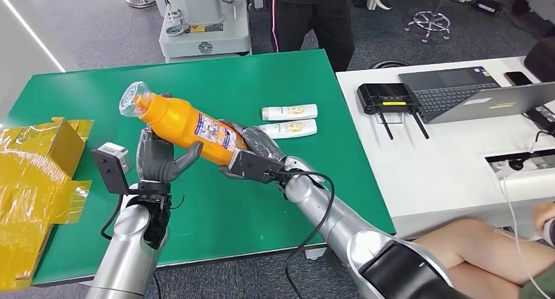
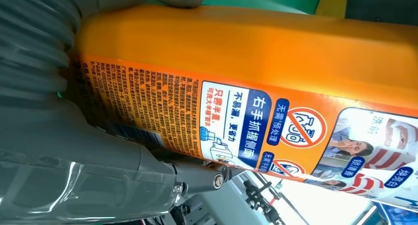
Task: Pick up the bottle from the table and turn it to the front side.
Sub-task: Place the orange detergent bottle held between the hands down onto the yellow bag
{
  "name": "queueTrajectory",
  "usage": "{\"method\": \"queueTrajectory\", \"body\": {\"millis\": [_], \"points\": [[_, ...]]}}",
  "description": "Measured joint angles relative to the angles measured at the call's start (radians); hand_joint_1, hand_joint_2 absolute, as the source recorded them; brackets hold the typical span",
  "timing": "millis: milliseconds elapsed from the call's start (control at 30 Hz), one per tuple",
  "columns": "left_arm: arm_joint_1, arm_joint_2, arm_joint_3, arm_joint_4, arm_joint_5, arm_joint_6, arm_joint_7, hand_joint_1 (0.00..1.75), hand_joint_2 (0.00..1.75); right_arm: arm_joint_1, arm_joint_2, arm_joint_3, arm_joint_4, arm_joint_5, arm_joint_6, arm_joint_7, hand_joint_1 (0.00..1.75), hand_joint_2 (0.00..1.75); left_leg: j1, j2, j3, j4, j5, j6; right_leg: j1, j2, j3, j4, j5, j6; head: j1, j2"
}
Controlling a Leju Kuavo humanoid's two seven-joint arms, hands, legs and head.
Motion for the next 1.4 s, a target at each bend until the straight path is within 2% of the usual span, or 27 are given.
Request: {"method": "queueTrajectory", "body": {"millis": [367,767,833,900,967,1400], "points": [[-0.002,-0.001,-0.006,0.000,0.015,-0.001,0.001,0.00,1.75,0.021,0.031,0.001,0.031,0.002,0.044,-0.011,1.75,1.75,0.000,0.000,0.000,0.000,0.000,0.000,0.000,0.000,0.000,0.000,0.000,0.000,0.000,0.000],[-0.007,-0.005,-0.010,0.000,0.036,-0.016,0.012,0.00,1.75,0.030,0.049,-0.002,0.041,0.002,0.045,-0.025,1.75,1.75,0.000,0.000,0.000,0.000,0.000,0.000,0.000,0.000,0.000,0.000,0.000,0.000,0.000,0.000],[-0.011,-0.007,-0.011,0.002,0.039,-0.023,0.012,0.73,1.75,0.030,0.052,-0.004,0.041,0.002,0.046,-0.027,1.75,1.75,0.000,0.000,0.000,0.000,0.000,0.000,0.000,0.000,0.000,0.000,0.000,0.000,0.000,0.000],[-0.018,-0.010,-0.013,0.006,0.041,-0.029,0.012,1.61,1.75,0.030,0.055,-0.006,0.041,0.002,0.046,-0.029,1.75,1.75,0.000,0.000,0.000,0.000,0.000,0.000,0.000,0.000,0.000,0.000,0.000,0.000,0.000,0.000],[-0.026,-0.012,-0.017,0.011,0.044,-0.035,0.012,1.75,1.75,0.030,0.056,-0.008,0.041,0.002,0.047,-0.030,1.75,1.75,0.000,0.000,0.000,0.000,0.000,0.000,0.000,0.000,0.000,0.000,0.000,0.000,0.000,0.000],[-0.046,-0.019,-0.025,0.045,0.059,-0.060,0.012,1.75,1.75,0.040,0.060,-0.019,0.042,0.002,0.045,-0.029,1.75,1.75,0.000,0.000,0.000,0.000,0.000,0.000,0.000,0.000,0.000,0.000,0.000,0.000,0.000,0.000]]}}
